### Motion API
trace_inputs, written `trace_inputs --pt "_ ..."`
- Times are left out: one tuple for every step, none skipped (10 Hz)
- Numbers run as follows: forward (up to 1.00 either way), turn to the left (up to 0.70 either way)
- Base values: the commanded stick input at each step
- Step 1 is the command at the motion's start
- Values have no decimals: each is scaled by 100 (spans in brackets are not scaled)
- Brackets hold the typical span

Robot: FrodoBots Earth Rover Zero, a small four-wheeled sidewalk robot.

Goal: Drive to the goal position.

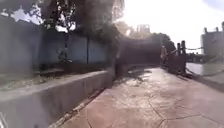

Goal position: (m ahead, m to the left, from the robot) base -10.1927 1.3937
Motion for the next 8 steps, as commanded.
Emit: trace_inputs --pt "70 -8" --pt "70 -8" --pt "70 -8" --pt "70 -8" --pt "70 -8" --pt "70 -8" --pt "70 -8" --pt "70 -8"
